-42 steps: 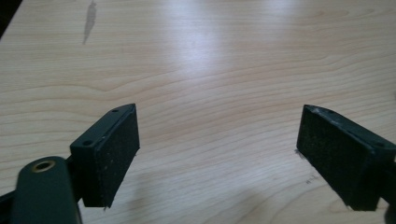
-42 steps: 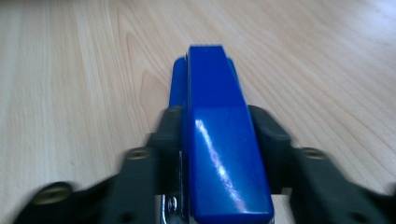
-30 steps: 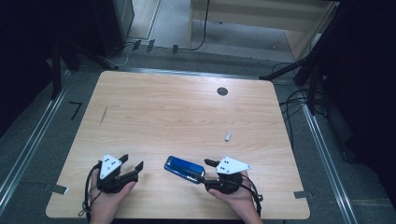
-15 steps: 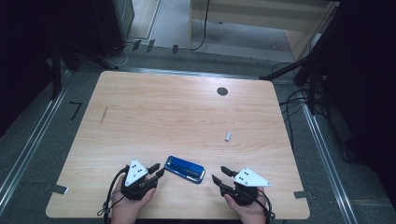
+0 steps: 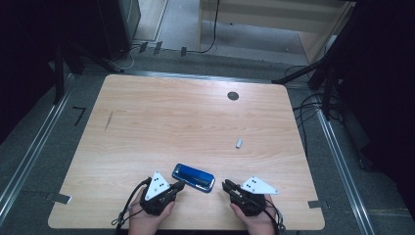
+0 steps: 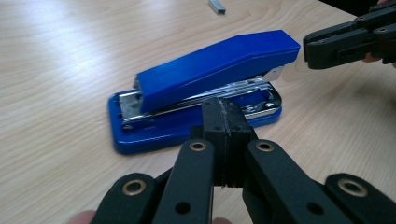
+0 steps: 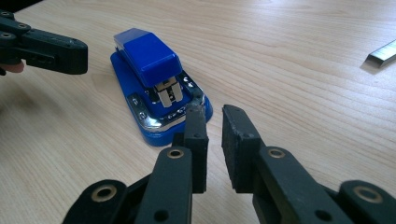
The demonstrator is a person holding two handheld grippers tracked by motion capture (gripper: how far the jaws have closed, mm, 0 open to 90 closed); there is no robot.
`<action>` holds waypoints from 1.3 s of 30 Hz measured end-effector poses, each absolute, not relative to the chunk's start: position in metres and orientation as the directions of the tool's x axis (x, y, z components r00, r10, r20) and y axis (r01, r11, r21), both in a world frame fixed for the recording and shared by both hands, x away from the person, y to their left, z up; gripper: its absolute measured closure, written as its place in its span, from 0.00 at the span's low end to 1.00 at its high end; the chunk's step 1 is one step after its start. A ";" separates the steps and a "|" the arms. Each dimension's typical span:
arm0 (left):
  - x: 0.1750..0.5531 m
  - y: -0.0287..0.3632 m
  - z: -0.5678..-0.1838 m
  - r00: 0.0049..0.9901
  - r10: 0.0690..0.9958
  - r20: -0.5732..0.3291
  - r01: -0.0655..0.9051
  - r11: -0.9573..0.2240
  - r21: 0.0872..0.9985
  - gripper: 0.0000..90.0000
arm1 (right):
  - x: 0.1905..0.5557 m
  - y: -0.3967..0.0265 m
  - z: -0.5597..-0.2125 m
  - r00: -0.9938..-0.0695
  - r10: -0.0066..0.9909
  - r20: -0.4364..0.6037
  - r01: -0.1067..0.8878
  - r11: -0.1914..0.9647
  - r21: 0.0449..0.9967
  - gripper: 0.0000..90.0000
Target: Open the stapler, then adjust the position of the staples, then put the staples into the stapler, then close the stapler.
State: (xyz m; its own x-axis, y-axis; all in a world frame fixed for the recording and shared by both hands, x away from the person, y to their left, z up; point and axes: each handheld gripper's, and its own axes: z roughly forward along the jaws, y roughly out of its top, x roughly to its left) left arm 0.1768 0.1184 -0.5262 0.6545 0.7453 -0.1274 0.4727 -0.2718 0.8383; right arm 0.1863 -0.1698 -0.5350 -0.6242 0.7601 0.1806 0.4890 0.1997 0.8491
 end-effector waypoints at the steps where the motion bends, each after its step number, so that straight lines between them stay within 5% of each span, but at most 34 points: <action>1: 0.177 0.118 -0.526 0.654 0.745 -0.127 0.473 -0.272 0.838 1.00 | 0.186 -0.169 -0.535 -0.623 0.760 0.183 0.493 0.200 0.847 0.94; 6: 0.179 0.109 -0.530 0.668 0.733 -0.130 0.485 -0.296 0.823 1.00 | 0.187 -0.164 -0.537 -0.620 0.764 0.179 0.500 0.208 0.841 1.00; 39: 0.193 0.092 -0.534 0.680 0.730 -0.060 0.500 -0.403 0.767 1.00 | 0.188 -0.150 -0.545 -0.630 0.756 0.178 0.521 0.242 0.819 1.00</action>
State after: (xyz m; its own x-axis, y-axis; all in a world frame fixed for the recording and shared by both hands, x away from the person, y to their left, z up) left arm 0.1933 0.0923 -0.5343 0.6805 0.7303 -0.0603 0.5002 -0.4028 0.7665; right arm 0.1884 -0.1502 -0.5451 -0.6302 0.7557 0.1781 0.5210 0.2416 0.8186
